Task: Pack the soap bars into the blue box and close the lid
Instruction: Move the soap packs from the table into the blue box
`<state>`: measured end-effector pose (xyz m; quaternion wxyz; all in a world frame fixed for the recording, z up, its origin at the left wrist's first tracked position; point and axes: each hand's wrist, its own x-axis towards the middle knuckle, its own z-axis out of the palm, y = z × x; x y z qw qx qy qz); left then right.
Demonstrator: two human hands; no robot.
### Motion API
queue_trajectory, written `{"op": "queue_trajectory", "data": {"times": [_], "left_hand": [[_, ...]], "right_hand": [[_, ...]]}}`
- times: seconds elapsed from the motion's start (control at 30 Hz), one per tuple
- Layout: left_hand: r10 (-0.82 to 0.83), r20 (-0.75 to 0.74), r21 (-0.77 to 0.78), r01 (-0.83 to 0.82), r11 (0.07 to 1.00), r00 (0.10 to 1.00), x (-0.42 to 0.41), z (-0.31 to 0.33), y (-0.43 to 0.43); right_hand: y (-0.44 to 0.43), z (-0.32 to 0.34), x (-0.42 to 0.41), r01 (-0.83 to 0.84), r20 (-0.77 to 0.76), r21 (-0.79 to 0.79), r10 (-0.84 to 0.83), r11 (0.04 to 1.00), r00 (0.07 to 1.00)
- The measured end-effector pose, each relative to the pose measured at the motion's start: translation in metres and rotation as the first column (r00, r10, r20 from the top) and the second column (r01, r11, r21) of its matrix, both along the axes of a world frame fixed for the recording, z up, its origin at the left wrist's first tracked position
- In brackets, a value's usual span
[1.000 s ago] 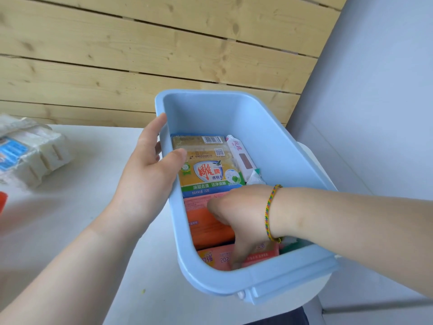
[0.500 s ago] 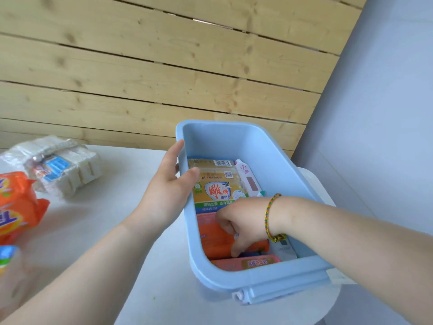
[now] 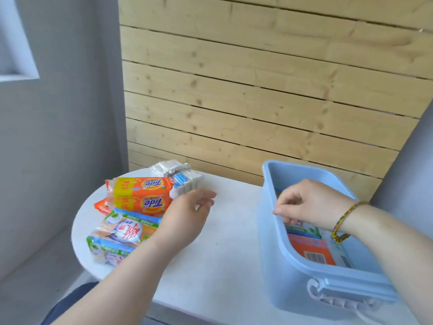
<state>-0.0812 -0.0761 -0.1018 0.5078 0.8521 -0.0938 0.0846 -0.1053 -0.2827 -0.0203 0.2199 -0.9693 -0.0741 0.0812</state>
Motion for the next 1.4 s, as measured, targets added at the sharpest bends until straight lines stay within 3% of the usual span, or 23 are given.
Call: {"op": "queue_trajectory", "data": {"times": [0.17, 0.27, 0.37, 0.6, 0.9, 1.23, 1.4], "left_hand": [[0.303, 0.088, 0.114, -0.312, 0.943, 0.949, -0.007, -0.015, 0.072], [0.393, 0.138, 0.169, -0.412, 0.895, 0.909, -0.007, -0.025, 0.1], [0.403, 0.11, 0.226, -0.417, 0.88, 0.909, -0.006, -0.039, 0.114], [0.347, -0.129, 0.19, -0.321, 0.928, 0.929, -0.006, -0.062, 0.135], [0.345, -0.137, 0.194, -0.317, 0.929, 0.928, 0.003, -0.071, 0.137], [0.341, -0.118, 0.205, -0.313, 0.927, 0.933, 0.005, -0.068, 0.138], [0.331, -0.109, 0.192, -0.307, 0.932, 0.937, 0.003, -0.063, 0.138]], "right_hand": [[0.067, 0.01, 0.016, -0.06, 0.17, 0.006, 0.058, 0.998, 0.984], [0.108, 0.0, 0.039, -0.111, 0.178, -0.025, 0.114, 0.993, 0.978], [0.149, -0.027, 0.065, -0.159, 0.171, -0.084, 0.172, 0.984, 0.97], [0.209, -0.077, 0.116, -0.318, 0.051, -0.251, 0.341, 0.914, 0.939], [0.238, -0.089, 0.156, -0.391, -0.142, -0.443, 0.367, 0.807, 0.919], [0.226, -0.091, 0.153, -0.261, -0.101, -0.161, 0.247, 0.952, 0.964], [0.209, -0.076, 0.148, -0.185, -0.044, -0.13, 0.181, 0.974, 0.982]]}}
